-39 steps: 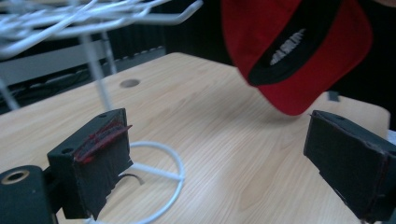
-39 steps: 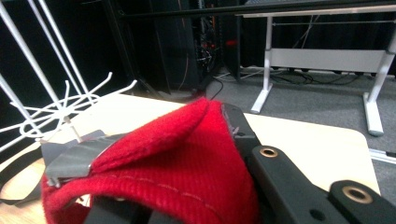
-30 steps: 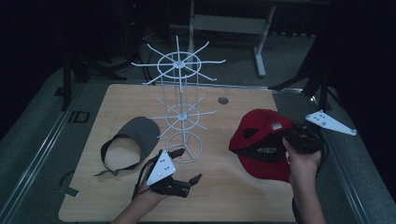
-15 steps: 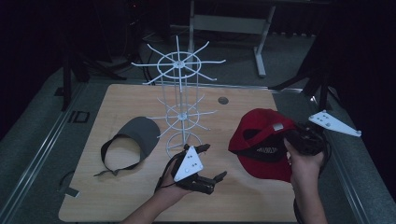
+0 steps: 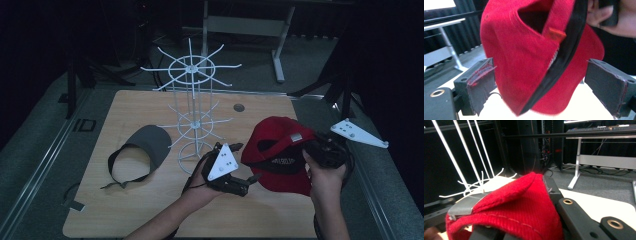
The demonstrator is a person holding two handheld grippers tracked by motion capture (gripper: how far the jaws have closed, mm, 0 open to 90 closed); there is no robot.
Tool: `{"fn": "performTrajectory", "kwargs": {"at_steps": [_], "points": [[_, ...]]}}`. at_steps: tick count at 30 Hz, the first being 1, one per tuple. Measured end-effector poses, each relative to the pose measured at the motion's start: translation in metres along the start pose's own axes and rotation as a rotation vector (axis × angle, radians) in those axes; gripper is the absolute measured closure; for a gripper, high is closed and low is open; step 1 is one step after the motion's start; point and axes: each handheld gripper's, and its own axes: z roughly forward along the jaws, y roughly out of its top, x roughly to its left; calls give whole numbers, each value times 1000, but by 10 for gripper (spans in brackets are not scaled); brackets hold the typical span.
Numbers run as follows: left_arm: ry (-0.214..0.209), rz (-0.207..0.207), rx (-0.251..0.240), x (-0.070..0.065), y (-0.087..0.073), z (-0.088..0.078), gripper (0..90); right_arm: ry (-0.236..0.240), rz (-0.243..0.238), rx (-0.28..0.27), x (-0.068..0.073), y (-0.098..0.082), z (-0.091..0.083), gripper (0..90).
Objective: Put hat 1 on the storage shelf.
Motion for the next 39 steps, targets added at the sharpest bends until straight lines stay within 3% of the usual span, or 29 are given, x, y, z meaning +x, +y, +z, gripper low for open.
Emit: {"fn": "performTrajectory", "kwargs": {"at_steps": [4, 5, 14, 16, 19, 24, 32, 39], "points": [[22, 10, 16, 1, 9, 9, 106, 17, -1, -4, 3, 2, -3, 876], [46, 16, 28, 0, 12, 12, 106, 20, -4, -6, 3, 3, -3, 876], [106, -8, 70, 1, 15, 25, 182, 52, -7, -9, 8, 4, -7, 876], [125, 3, 71, 0, 17, 25, 256, 55, -11, -9, 9, 4, -8, 876], [153, -4, 65, -1, 21, 24, 458, 59, -9, -6, 9, 3, -9, 876], [244, -18, 58, 2, 27, 19, 831, 60, -9, 3, 10, -1, -8, 876], [236, -32, 45, 6, 36, 17, 874, 68, 2, 2, 11, -11, -10, 875], [240, 16, 71, 3, 45, 19, 879, 63, 10, 9, 10, -22, -16, 868]]}}
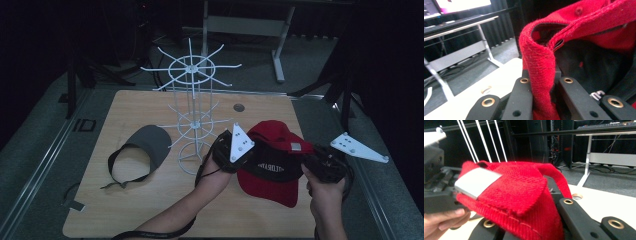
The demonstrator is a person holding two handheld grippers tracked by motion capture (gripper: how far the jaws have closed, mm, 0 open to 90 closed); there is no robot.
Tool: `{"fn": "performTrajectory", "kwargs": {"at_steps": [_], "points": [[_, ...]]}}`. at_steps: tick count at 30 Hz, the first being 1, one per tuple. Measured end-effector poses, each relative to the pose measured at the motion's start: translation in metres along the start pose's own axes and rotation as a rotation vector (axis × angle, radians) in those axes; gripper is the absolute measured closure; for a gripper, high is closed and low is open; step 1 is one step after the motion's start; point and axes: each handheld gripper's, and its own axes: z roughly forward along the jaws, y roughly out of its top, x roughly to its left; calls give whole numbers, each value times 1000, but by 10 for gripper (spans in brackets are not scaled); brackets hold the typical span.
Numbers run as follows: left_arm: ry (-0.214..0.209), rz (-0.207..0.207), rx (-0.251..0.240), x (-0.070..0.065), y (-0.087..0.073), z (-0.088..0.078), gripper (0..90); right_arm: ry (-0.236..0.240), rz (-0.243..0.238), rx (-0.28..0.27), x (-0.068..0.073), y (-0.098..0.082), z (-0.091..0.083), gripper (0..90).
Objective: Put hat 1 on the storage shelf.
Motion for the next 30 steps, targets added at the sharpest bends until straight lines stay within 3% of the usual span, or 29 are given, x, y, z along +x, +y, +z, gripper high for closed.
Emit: {"fn": "performTrajectory", "kwargs": {"at_steps": [8, 13, 17, 22, 24, 30], "points": [[-21, 4, -18, -3, 8, 1, 881, -10, 30, 12, -4, -18, -7, 840], [-18, 7, -28, -2, 13, 0, 881, -34, -13, 43, -2, -25, -10, 658], [-33, 14, -37, 0, 16, -3, 881, -60, -51, 79, 0, -31, -13, 623], [-36, 6, -59, 2, 20, -6, 881, -15, -46, 102, 0, -39, -16, 534], [-28, 23, -61, 1, 21, -7, 881, 15, -51, 121, 0, -41, -16, 477], [-30, 14, -62, 4, 22, -10, 880, 59, -110, 173, 3, -45, -19, 353]]}}
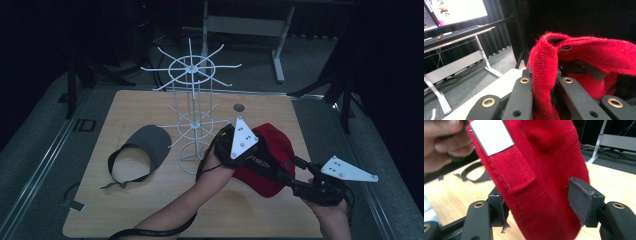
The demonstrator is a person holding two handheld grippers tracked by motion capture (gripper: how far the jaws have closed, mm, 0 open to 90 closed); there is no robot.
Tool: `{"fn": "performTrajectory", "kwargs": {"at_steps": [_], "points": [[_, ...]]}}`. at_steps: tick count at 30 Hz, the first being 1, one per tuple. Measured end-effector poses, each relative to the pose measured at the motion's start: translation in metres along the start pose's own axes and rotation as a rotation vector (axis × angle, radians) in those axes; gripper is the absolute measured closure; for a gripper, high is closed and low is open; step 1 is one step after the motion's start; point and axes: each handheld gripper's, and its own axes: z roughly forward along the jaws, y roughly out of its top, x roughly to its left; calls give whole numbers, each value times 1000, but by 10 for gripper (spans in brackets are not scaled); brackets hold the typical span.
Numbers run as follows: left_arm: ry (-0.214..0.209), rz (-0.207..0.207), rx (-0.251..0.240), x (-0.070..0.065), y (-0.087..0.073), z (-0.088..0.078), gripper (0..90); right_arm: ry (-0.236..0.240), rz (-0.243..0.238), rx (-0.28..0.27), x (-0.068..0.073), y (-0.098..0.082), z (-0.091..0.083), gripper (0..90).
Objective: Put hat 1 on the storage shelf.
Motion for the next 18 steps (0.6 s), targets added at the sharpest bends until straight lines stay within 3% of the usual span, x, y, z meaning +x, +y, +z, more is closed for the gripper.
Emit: {"fn": "performTrajectory", "kwargs": {"at_steps": [6, 8, 12, 15, 18], "points": [[-36, 21, -20, 0, -4, -5, 880, 74, -31, 20, -1, -3, -13, 336], [-46, 35, -16, 1, -5, -6, 880, 106, -31, 2, -3, -1, -21, 380], [-55, 37, -5, 3, -10, -10, 879, 82, -57, -35, -7, 4, -34, 413], [-62, 17, -8, 7, -13, -13, 879, 136, -42, -85, -12, 9, -41, 427], [-95, 21, -24, 8, -15, -17, 879, 97, -61, -108, -13, 17, -47, 427]]}}
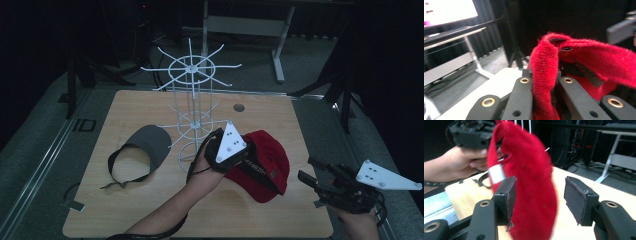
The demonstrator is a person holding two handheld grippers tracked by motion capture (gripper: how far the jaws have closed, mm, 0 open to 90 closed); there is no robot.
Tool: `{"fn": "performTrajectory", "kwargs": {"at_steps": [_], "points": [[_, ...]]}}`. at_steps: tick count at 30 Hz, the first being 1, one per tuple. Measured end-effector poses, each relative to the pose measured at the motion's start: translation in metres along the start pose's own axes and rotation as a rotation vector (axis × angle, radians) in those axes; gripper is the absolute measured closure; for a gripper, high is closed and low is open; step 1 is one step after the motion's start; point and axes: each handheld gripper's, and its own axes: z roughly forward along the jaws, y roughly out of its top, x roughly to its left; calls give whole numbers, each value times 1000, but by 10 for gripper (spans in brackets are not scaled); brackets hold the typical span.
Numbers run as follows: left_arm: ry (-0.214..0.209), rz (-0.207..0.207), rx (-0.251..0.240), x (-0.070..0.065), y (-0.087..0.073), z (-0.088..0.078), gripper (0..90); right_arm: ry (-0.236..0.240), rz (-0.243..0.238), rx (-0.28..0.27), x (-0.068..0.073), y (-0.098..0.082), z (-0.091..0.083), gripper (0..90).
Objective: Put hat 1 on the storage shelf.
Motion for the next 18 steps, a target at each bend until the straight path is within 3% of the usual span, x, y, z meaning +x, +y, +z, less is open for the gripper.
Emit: {"fn": "performTrajectory", "kwargs": {"at_steps": [4, 7, 9, 12, 15, 18], "points": [[-95, 34, -31, 1, -1, -5, 878, -1, -44, 41, 5, 8, 14, 426], [-127, 42, -20, 4, 0, -7, 877, 28, -73, 60, 11, 13, 27, 427], [-119, 47, -7, 5, 1, -7, 877, 46, -82, 64, 14, 16, 35, 427], [-152, 16, -16, 9, 1, -7, 877, 93, -89, 77, 18, 19, 46, 443], [-189, 8, -33, 11, 1, -7, 877, 98, -107, 94, 22, 19, 54, 490], [-209, 10, -39, 11, 2, -7, 876, 80, -126, 99, 25, 19, 58, 605]]}}
